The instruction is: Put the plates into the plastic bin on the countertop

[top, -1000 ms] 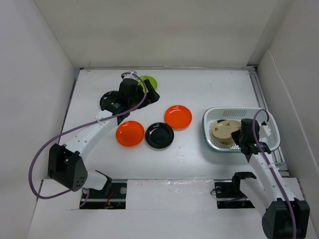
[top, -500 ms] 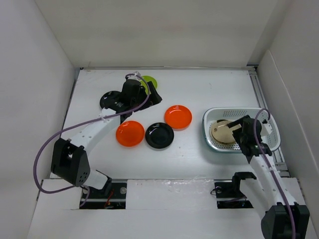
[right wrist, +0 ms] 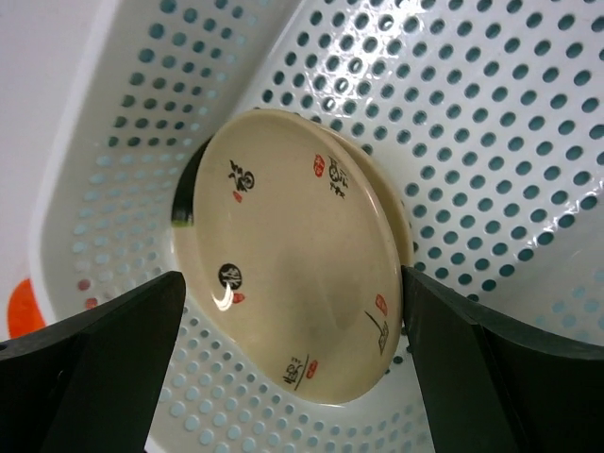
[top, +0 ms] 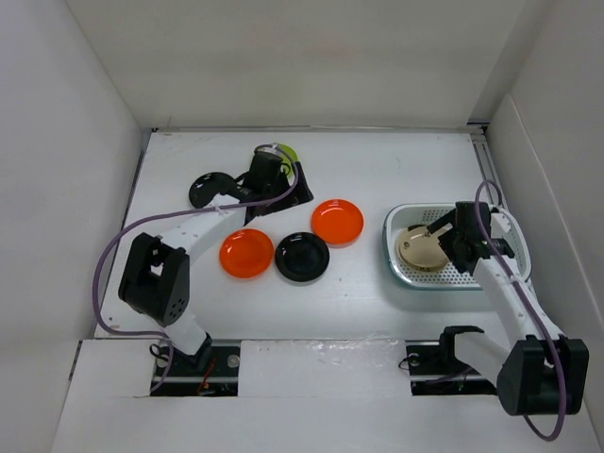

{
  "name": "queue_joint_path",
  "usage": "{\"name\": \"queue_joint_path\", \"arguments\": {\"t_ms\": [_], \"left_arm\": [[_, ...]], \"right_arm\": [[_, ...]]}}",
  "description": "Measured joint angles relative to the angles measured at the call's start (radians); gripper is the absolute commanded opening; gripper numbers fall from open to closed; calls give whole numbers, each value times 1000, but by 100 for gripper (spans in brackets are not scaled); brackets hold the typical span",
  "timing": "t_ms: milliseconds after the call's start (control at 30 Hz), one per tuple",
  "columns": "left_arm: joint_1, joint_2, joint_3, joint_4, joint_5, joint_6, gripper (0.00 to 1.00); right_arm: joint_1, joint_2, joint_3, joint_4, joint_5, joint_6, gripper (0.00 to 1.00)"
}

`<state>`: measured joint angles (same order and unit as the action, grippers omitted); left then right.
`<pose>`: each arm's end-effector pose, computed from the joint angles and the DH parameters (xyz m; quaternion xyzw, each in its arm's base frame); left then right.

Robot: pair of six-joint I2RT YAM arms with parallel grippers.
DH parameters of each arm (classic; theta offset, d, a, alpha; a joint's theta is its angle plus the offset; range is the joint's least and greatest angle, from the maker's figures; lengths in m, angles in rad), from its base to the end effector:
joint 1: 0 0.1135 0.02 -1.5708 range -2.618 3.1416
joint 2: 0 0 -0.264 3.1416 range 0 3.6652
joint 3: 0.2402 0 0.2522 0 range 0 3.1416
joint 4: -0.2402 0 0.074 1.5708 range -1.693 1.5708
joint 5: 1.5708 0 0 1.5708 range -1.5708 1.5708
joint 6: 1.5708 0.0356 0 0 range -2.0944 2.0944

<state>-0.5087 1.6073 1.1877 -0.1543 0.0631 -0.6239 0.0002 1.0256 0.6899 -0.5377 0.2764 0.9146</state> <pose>0.3219 -0.1821 0.2729 -0.0355 0.8773 -0.2797 0.3884 0.2037 -0.0097 0.2322 0.4532 0.8145 0.0333 0.3608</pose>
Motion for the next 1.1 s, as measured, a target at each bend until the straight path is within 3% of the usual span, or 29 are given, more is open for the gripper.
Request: {"name": "queue_joint_path", "arguments": {"t_ms": [500, 700, 933, 1067, 1100], "left_arm": [[0, 209, 174, -21, 0, 73, 100], [0, 252, 179, -29, 11, 101, 100], [0, 364, 229, -10, 106, 141, 87], [0, 443, 251, -2, 152, 154, 73], [0, 449, 265, 2, 168, 157, 61]], "right_arm": [[4, -108, 39, -114, -23, -52, 100], [64, -183, 68, -122, -51, -82, 100], [189, -222, 164, -97, -143, -127, 100], [260, -247, 193, -71, -187, -153, 100], [272, -261, 193, -67, -200, -161, 98]]}}
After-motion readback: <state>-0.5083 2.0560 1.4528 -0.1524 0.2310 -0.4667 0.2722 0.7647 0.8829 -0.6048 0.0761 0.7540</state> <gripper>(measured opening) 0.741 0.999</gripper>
